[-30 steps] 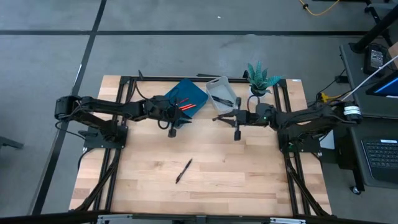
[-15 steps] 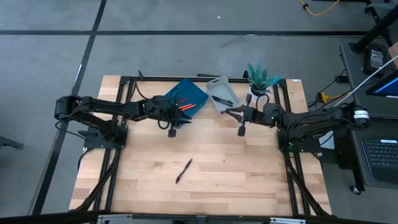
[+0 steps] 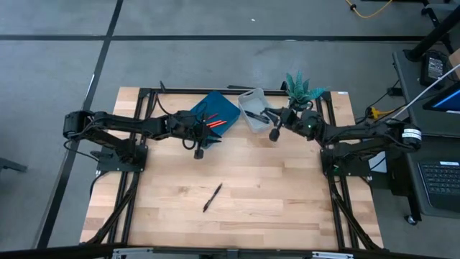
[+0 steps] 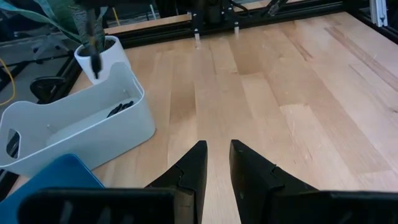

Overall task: Sort pens & pencils
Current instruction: Put the black pen into the gray bin

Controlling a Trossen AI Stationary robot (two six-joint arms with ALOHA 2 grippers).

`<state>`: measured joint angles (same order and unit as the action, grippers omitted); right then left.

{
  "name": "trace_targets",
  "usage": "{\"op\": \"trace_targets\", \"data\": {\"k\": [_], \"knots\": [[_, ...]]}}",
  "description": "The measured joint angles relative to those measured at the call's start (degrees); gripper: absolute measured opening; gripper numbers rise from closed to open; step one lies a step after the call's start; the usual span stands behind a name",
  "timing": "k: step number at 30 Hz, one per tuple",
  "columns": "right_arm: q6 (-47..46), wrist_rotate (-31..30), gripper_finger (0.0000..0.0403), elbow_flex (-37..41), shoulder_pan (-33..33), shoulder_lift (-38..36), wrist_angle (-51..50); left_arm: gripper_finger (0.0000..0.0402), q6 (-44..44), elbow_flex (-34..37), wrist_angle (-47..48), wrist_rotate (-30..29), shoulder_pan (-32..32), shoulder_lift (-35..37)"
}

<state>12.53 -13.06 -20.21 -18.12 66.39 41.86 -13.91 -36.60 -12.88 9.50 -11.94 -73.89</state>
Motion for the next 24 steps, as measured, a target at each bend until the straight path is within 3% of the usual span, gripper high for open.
{"op": "trace_targets", "data": {"k": [5, 12, 18, 24], "knots": [[-0.1, 0.5, 0.0035, 0.0, -4.0, 2.8, 3.2, 0.0062, -0.1, 0.0, 0.0, 0.0, 0.0, 0.0], [-1.9, 8.2, 0.0035, -0.1, -7.7, 4.4, 2.6, 0.0062, -0.2, 0.0, 0.0, 0.0, 0.0, 0.0], [-2.5, 15.0, 0.0035, -7.2, -10.7, 4.4, -14.7, 0.0062, -0.2, 0.0, 0.0, 0.0, 0.0, 0.0], [-0.3, 16.8, 0.0035, -15.4, -13.4, 4.4, -29.3, 0.0062, -0.2, -0.1, 0.1, 0.0, 0.0, 0.0]]}}
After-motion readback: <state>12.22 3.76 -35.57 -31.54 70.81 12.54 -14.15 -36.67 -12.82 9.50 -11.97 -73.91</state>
